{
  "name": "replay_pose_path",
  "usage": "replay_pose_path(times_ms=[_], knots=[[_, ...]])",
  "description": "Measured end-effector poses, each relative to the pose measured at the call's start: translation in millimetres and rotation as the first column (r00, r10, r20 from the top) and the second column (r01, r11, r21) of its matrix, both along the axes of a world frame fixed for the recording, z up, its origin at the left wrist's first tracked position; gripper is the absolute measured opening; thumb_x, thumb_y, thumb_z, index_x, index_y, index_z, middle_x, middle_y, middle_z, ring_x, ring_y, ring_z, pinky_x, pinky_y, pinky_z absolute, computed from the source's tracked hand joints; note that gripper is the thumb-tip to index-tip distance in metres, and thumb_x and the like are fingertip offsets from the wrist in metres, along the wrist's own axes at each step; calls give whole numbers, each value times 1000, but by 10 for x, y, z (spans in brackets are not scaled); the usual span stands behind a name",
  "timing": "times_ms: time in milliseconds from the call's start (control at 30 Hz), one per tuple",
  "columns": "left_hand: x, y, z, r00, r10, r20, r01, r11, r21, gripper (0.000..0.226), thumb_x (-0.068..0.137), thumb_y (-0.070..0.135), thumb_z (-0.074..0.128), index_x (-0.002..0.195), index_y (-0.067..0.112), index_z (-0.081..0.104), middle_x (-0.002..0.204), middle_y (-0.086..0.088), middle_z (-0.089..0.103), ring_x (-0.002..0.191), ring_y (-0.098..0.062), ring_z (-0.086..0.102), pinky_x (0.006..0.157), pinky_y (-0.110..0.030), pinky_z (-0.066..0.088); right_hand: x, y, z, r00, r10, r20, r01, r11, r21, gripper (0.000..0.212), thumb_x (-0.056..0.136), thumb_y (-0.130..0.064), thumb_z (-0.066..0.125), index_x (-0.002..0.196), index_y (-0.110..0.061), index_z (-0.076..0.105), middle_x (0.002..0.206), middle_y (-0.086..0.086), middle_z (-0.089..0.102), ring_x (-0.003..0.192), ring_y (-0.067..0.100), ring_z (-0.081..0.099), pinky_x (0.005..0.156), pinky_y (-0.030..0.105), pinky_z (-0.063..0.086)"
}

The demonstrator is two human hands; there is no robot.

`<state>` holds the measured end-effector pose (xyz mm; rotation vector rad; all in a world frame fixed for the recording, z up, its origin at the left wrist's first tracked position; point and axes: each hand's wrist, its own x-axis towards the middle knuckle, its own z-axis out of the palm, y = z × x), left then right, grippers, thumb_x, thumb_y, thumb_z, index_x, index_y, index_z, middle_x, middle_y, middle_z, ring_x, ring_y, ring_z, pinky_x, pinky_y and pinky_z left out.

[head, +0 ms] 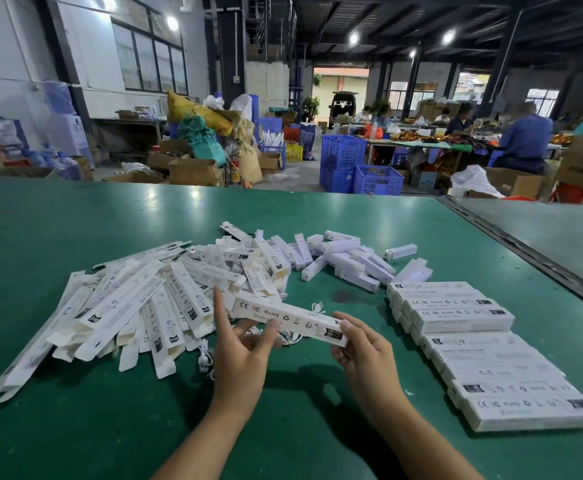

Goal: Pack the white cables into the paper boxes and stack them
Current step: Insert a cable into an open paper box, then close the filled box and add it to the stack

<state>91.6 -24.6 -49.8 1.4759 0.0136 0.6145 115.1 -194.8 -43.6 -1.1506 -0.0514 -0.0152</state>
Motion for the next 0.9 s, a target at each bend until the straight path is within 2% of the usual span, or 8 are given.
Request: replay_pose_path(times_ms=[133,300,367,533,633,700,800,900], knots=[[31,21,-36,1000,10,-3,-10,999,33,68,86,27,71,145,41,40,92,-4,75,70,-18,74,63,-17,50,34,-8,-54,999,-15,-49,14,1000,-7,24,99,-25,54,108,-20,75,86,-1,71,72,8,62,64,20,53],[33,46,-24,999,46,14,-46,999,22,64,89,19,70,137,51,43,84,1,74,66,-18,73,64,-22,56,5,67,-143,995,87,-56,-95,983,-158,57,95,-40,49,147,-27,30,109,-8,70,88,11,69,67,23,53],[27,59,-11,999,45,25,-46,998,30,64,89,18,70,137,50,43,80,7,73,64,-17,73,63,-24,56,-2,76,-165,994,97,-44,-104,973,-206,54,99,-36,46,147,-32,23,113,-9,68,89,7,68,67,21,53],[47,85,-2,994,112,22,-111,993,-27,58,90,18,70,138,40,49,86,-2,73,63,-12,71,58,-21,56,32,-73,-84,992,121,46,-76,832,-549,23,97,-33,58,116,-28,69,84,-13,62,61,-2,54,58,15,42],[54,105,29,992,124,7,-123,990,-66,55,90,22,69,139,35,48,91,-3,73,66,-13,72,59,-20,56,-1,-138,-62,949,311,49,-197,709,-677,17,93,-36,64,97,-22,72,63,-12,56,53,4,44,52,18,36],[39,91,34,996,89,-21,-90,994,-64,55,88,31,67,137,40,44,93,4,74,70,-18,74,63,-25,57,-18,-122,-70,944,328,44,-229,743,-628,16,96,-30,62,99,-15,68,60,-9,51,49,7,41,47,20,35],[24,54,7,998,32,-48,-34,999,-35,48,95,28,62,137,40,42,102,6,74,72,-16,73,63,-22,54,-45,-86,-66,978,186,91,-126,885,-449,26,96,-29,56,107,-6,60,61,-2,54,50,14,49,47,24,41],[45,64,-21,997,7,-82,-8,1000,-15,43,98,19,60,135,33,44,103,-2,70,68,-12,70,59,-19,53,-10,-85,-18,999,-14,49,20,991,-134,27,96,-30,51,112,-8,54,84,8,71,61,16,62,56,24,52]])
